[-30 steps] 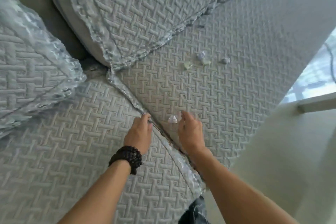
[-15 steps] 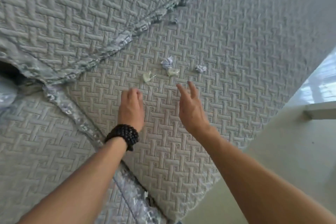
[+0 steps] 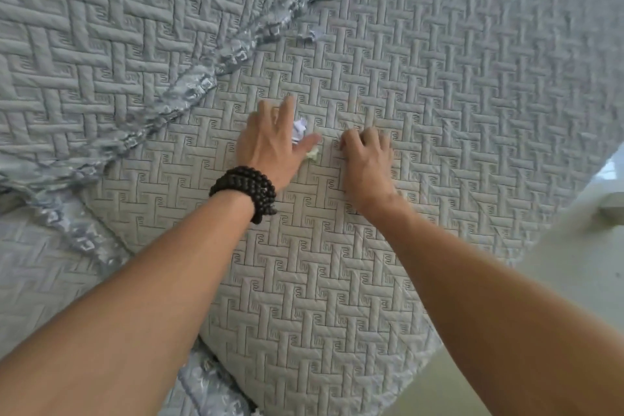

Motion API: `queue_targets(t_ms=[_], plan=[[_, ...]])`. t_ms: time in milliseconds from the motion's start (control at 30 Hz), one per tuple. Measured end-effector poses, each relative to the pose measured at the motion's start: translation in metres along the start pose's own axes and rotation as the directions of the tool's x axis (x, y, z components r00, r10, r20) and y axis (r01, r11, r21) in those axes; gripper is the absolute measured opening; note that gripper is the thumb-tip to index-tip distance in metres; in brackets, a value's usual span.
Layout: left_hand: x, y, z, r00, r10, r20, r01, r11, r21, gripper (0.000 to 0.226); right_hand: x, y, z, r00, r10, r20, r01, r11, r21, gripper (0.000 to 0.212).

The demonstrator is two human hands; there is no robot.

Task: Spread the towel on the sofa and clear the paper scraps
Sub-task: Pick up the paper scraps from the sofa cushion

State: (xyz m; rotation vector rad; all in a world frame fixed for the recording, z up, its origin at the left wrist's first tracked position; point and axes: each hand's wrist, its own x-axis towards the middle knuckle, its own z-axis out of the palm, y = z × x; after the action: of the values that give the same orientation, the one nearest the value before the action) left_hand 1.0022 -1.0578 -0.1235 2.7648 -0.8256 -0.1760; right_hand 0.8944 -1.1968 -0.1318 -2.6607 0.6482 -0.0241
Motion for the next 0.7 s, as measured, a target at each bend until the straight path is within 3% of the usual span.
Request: queue_targets(t_ms=[67, 100, 167, 267, 500, 700], plan=[[0.001, 0.014, 0.006, 0.994, -0.04, 0.103, 0.021, 0.984, 0.175, 0.094, 0.001, 0.002, 0.0, 1.0, -0.01, -0.01, 0.01, 1.0, 0.015, 0.025], [-0.004, 0.017, 0.01, 0.994, -0.031, 0.106, 0.006, 0.973, 0.229, 0.092, -0.001, 0.002, 0.001, 1.0, -0.02, -0.011, 0.02, 1.0, 0.016, 0.025], [-0.012, 0.02, 0.017, 0.995, 0.075, 0.072, -0.091, 0.965, 0.245, 0.063, -0.002, 0.004, 0.0, 0.999, -0.041, -0.007, 0.041, 0.999, 0.011, 0.027], [-0.024, 0.016, 0.021, 0.983, 0.184, 0.025, -0.185, 0.97, 0.156, 0.035, 0.0, 0.004, -0.001, 0.999, -0.04, 0.015, 0.04, 0.999, -0.019, 0.029], [-0.08, -0.02, -0.007, 0.984, 0.174, 0.049, -0.169, 0.982, -0.088, 0.033, -0.046, -0.023, 0.01, 0.999, 0.035, -0.024, -0.037, 0.997, -0.063, 0.046], [-0.174, -0.04, -0.015, 0.999, 0.023, 0.038, -0.018, 0.992, -0.126, 0.01, -0.119, -0.068, 0.028, 0.985, -0.165, 0.048, 0.163, 0.986, 0.031, 0.032]])
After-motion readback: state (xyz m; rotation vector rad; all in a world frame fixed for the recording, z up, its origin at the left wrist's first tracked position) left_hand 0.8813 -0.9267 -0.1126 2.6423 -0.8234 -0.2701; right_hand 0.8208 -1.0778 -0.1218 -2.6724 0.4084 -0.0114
